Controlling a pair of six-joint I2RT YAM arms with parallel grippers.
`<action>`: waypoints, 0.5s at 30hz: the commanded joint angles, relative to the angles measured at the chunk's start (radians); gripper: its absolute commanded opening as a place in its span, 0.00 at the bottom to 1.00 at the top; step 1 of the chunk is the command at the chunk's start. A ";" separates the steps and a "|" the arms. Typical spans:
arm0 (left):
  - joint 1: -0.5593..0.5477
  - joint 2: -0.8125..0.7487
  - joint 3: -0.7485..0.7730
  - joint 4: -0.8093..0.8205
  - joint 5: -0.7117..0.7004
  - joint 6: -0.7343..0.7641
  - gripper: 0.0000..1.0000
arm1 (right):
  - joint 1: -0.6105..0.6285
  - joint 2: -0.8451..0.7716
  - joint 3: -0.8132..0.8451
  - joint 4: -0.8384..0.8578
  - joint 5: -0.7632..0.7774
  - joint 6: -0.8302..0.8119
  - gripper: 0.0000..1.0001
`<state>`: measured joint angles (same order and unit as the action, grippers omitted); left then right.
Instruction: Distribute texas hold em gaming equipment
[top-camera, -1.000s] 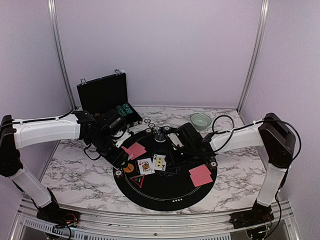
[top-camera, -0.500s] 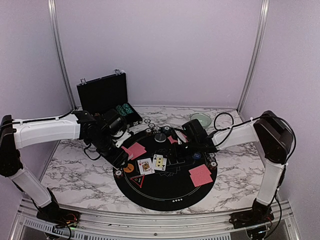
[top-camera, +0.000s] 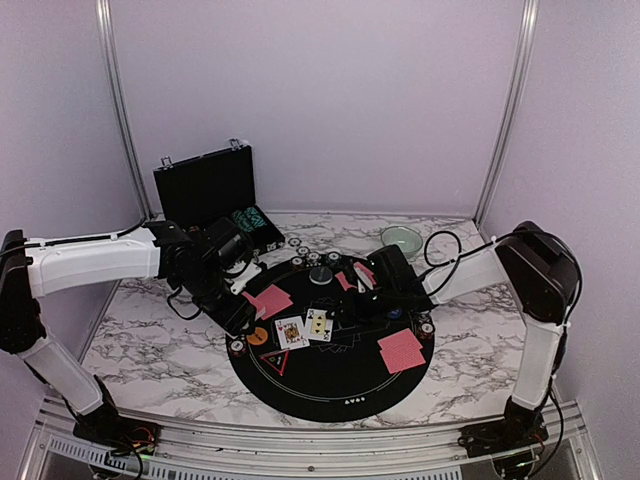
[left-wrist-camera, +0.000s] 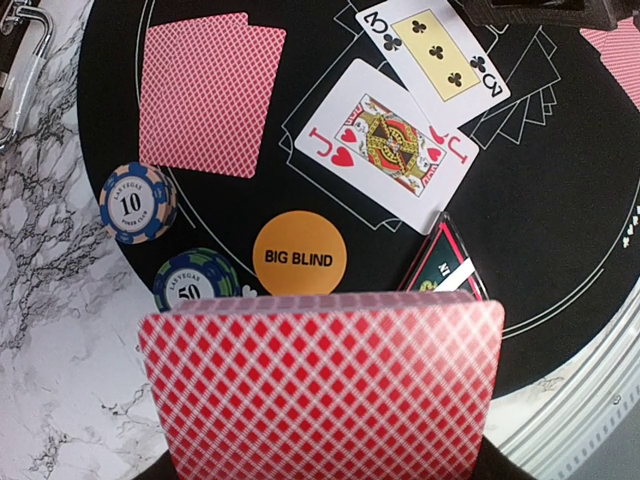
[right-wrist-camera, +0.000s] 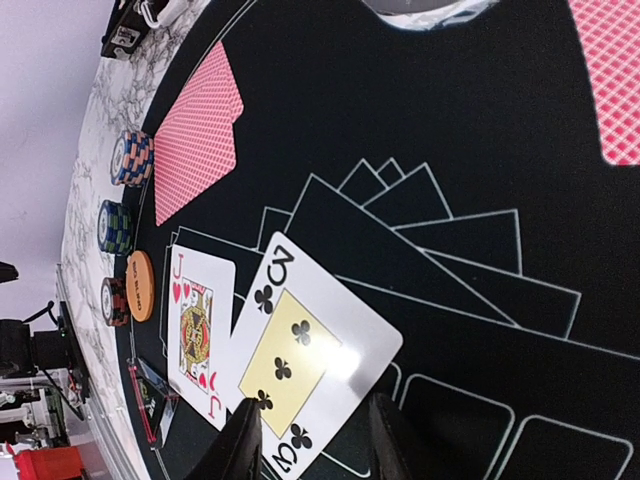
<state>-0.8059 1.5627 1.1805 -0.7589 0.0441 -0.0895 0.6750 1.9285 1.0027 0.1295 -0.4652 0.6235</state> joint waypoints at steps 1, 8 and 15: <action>0.007 -0.027 0.005 0.020 0.006 0.006 0.50 | -0.016 0.026 -0.011 0.056 -0.020 0.028 0.35; 0.007 -0.027 0.005 0.020 0.007 0.005 0.50 | -0.024 0.046 -0.003 0.066 -0.022 0.031 0.35; 0.007 -0.026 0.004 0.021 0.009 0.005 0.50 | -0.023 0.075 0.030 0.064 -0.035 0.020 0.35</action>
<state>-0.8040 1.5627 1.1805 -0.7589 0.0441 -0.0895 0.6605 1.9621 0.9989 0.2024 -0.4984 0.6472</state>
